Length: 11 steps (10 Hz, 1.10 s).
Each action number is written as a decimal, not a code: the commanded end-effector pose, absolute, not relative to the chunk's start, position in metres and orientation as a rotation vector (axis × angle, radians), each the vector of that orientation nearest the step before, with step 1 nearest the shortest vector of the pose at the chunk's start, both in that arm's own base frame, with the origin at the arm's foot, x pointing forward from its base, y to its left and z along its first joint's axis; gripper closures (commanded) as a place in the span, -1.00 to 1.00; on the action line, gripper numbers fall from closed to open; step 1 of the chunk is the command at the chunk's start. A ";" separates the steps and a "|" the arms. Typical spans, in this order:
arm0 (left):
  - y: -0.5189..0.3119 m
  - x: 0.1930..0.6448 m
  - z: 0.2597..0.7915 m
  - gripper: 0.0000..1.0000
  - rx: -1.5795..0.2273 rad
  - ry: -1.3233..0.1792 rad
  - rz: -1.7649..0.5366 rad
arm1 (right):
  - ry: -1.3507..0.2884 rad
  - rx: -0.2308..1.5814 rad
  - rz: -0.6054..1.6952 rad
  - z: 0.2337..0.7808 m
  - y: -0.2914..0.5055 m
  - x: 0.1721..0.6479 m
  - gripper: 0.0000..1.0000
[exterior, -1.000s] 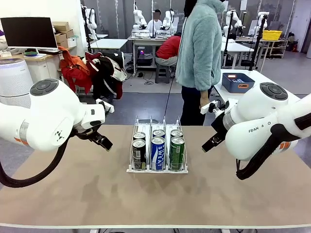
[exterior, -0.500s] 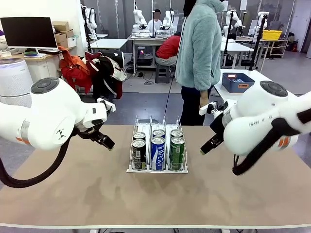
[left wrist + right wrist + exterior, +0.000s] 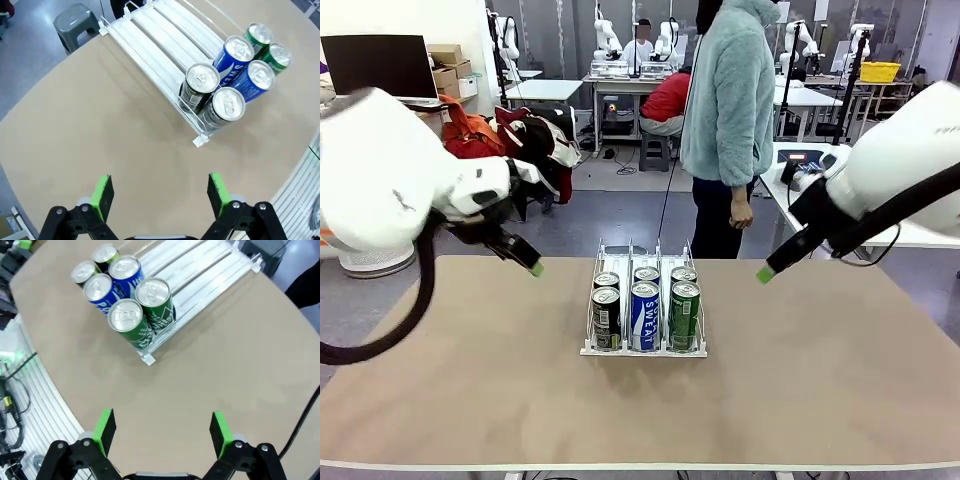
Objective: Fill the beverage cans into the dispenser.
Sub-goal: Pick up the Sprite handed by the human.
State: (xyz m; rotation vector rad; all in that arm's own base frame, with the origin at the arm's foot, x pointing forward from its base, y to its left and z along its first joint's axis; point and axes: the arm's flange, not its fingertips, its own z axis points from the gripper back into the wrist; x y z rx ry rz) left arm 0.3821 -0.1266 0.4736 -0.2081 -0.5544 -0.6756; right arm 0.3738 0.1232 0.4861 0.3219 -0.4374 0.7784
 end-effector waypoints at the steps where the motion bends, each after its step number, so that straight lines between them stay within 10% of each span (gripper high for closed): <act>1: -0.095 0.372 0.508 -1.00 -0.248 -0.589 -0.711 | -0.451 0.349 0.825 0.522 0.105 0.364 -1.00; 11: -0.026 0.306 0.633 -1.00 -0.510 -0.825 -0.787 | -0.789 0.486 0.889 0.674 0.017 0.297 -1.00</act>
